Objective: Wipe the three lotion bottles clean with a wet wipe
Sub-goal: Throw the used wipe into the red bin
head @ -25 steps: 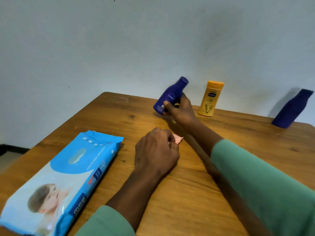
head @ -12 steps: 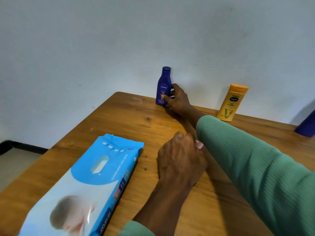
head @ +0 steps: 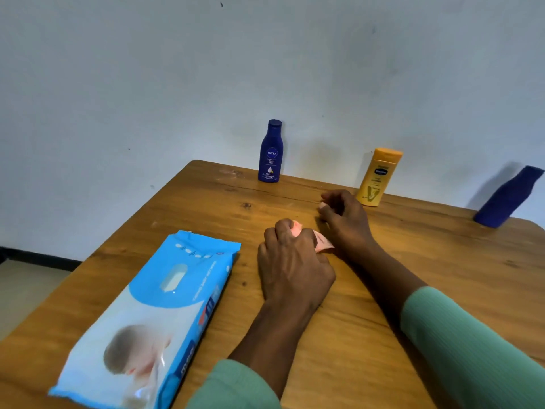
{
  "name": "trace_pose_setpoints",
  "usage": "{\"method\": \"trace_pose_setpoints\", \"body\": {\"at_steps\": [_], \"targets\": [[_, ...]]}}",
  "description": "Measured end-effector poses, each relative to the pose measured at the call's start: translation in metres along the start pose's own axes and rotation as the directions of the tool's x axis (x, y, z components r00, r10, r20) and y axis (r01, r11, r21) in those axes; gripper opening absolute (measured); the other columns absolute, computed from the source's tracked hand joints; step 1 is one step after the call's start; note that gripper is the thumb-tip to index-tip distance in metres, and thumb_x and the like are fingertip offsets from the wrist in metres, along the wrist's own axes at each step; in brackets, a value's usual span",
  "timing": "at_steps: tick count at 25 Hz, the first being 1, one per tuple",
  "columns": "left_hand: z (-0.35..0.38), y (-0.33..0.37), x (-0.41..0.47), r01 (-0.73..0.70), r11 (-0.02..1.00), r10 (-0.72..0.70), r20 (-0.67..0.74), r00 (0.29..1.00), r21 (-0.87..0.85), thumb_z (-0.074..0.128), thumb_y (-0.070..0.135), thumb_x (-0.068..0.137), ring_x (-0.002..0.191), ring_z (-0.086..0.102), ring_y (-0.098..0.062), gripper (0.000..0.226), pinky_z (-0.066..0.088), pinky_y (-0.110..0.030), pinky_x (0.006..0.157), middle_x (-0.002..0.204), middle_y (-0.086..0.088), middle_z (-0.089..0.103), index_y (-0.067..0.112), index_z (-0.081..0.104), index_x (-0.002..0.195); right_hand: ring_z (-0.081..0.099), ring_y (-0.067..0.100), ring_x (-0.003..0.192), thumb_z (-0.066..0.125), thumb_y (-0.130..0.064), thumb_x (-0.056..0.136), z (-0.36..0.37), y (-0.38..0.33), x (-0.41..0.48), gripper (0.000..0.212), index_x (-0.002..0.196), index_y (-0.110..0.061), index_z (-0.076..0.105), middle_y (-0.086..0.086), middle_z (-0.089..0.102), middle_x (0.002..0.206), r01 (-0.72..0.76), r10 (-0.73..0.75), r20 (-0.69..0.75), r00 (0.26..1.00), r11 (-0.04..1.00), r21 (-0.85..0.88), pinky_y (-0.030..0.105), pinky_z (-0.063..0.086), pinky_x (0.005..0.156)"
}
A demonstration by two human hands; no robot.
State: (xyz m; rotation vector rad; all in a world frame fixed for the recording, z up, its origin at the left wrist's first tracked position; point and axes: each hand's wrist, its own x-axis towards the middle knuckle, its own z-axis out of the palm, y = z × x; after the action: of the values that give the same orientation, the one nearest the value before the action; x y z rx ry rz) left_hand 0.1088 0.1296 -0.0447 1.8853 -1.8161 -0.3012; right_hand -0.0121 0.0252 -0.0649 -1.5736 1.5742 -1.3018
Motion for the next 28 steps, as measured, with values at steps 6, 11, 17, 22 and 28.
{"method": "trace_pose_setpoints", "body": {"at_steps": [6,11,17,22,28], "targets": [[0.012,-0.022,-0.008,0.052,0.956,-0.099,-0.151,0.984,-0.287,0.062,0.018,0.096,0.121,0.049,-0.009,0.032,0.05,-0.026,0.096,0.128,0.008,0.057,0.031,0.07,0.124,0.064,0.006,0.105,0.064,-0.016,0.101,-0.006,0.0,-0.052,0.021,0.12,-0.026,0.064,-0.009,0.066,0.113,-0.037,0.031,-0.074,0.997,0.996,-0.077,0.026,0.056,0.086],[-0.013,-0.005,0.018,0.201,0.752,-0.294,-0.048,0.955,-0.628,0.065,0.018,0.094,0.109,0.065,-0.011,0.024,0.057,-0.03,0.087,0.119,0.012,0.068,0.033,0.076,0.109,0.064,0.006,0.109,0.067,-0.006,0.095,-0.002,0.01,-0.064,0.043,0.134,-0.019,0.057,-0.006,0.065,0.118,-0.18,0.165,-0.129,0.978,0.976,-0.12,0.027,0.056,0.095],[-0.171,-0.009,0.009,0.168,0.641,-0.194,0.054,0.979,-0.749,0.067,0.005,0.09,0.098,0.069,-0.006,0.026,0.051,-0.008,0.078,0.107,0.009,0.076,0.026,0.079,0.1,0.063,0.018,0.109,0.073,-0.018,0.096,-0.042,-0.089,-0.11,0.052,0.143,-0.015,0.051,0.003,0.059,0.129,-0.427,0.399,-0.153,0.904,0.866,-0.261,0.036,0.058,0.09],[-0.278,-0.115,-0.011,0.214,0.757,-0.219,0.068,0.973,-0.617,0.069,0.007,0.09,0.097,0.071,-0.016,0.018,0.058,-0.034,0.089,0.104,0.005,0.077,0.02,0.078,0.1,0.063,0.021,0.108,0.066,-0.008,0.094,0.019,-0.212,-0.183,0.04,0.133,-0.013,0.059,0.004,0.059,0.125,-0.235,0.225,-0.07,0.972,0.925,-0.297,0.046,0.058,0.088],[-0.337,-0.238,-0.035,0.453,0.792,-0.447,0.116,0.887,-0.411,0.068,0.02,0.096,0.094,0.071,-0.021,0.016,0.062,-0.041,0.083,0.107,-0.002,0.077,0.022,0.078,0.107,0.064,0.02,0.101,0.052,-0.021,0.093,0.142,-0.303,-0.229,0.03,0.119,-0.016,0.065,0.0,0.065,0.114,-0.162,0.207,0.253,0.945,0.969,-0.188,0.04,0.056,0.088]]}}
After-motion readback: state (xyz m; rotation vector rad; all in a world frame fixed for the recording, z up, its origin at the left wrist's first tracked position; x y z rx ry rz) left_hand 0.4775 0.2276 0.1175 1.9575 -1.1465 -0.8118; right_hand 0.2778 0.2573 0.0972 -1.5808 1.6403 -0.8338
